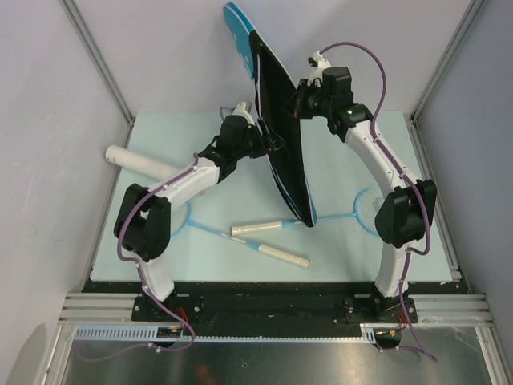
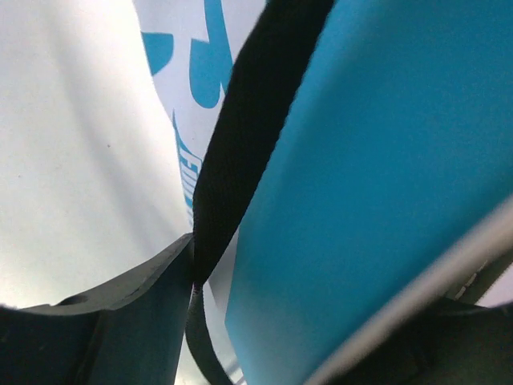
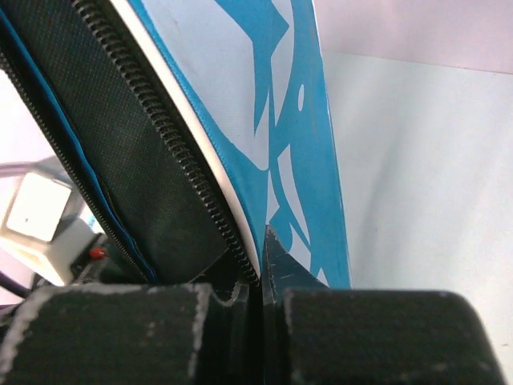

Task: Pack up the badminton gear

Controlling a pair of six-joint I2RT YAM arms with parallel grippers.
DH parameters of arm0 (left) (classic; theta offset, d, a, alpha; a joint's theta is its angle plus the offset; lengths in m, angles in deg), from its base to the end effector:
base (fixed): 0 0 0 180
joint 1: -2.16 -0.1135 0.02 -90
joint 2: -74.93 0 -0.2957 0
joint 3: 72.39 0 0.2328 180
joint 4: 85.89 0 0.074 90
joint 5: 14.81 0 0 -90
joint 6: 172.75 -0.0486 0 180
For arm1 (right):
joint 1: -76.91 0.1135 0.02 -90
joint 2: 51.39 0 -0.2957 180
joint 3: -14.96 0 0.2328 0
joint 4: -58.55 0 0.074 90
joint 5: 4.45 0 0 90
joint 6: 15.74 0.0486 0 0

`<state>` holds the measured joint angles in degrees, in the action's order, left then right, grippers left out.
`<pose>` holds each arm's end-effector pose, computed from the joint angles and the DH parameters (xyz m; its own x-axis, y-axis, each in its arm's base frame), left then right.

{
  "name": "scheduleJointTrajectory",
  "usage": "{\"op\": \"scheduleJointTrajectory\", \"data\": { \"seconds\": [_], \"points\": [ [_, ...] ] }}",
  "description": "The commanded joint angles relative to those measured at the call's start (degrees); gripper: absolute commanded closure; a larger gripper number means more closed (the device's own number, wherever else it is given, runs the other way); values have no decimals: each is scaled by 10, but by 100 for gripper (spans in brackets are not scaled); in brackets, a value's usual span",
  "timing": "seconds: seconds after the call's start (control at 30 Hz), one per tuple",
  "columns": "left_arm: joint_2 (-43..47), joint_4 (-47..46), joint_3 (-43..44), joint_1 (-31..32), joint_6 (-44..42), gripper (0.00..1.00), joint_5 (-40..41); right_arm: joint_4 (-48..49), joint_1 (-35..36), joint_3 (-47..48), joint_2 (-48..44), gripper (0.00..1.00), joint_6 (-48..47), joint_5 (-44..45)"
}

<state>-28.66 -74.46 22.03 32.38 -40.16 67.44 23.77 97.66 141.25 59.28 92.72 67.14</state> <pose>0.3714 -0.2239 0.3208 -0.6352 -0.4061 -0.6570 0.2417 0.7034 -0.6684 0.4266 0.1780 0.4134 -0.4859 0.1372 -0.8632 -0.4863 0.7782 0.3974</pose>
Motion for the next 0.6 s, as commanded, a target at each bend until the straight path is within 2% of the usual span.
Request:
{"op": "scheduleJointTrajectory", "data": {
  "seconds": [0.0, 0.03, 0.1, 0.13, 0.17, 0.23, 0.3, 0.33, 0.37, 0.4, 0.43, 0.5, 0.57],
  "points": [
    [31, -19, -1, 6, -25, 36, 12, 72, -4, -3, -55, 100, 50, -22],
    [35, -18, 0, 5, -38, 38, 18, 77, -4, -12, -62, 100, 53, -28],
    [43, -10, 4, 7, -60, 53, 44, 86, -9, -25, -69, 100, 71, -32],
    [55, -7, 6, 6, -85, 62, 55, 95, -14, -33, -76, 100, 77, -36],
    [62, -2, 7, 6, -97, 78, 68, 97, -17, -51, -78, 100, 89, -39],
    [80, 31, 24, 5, -130, 100, 105, 98, -32, -69, -82, 100, 104, -48],
    [89, 98, 64, 5, -156, 100, 125, 93, -43, -99, -82, 100, 133, -47],
    [93, 118, 79, 5, -177, 100, 129, 83, -48, -106, -82, 95, 135, -46],
    [96, 160, 93, 5, -186, 100, 137, 71, -52, -112, -78, 84, 137, -39],
    [98, 182, 123, 6, -201, 100, 159, 31, -53, -111, -74, 57, 135, -30],
    [97, 196, 135, 6, -213, 100, 164, 14, -54, -108, -70, 49, 129, -29],
    [87, 221, 165, 6, -240, 100, 168, -6, -56, -114, -64, 45, 125, -36],
    [69, 250, 189, 7, -273, 100, 164, -23, -55, -132, -70, 30, 126, -30]
  ]
}}
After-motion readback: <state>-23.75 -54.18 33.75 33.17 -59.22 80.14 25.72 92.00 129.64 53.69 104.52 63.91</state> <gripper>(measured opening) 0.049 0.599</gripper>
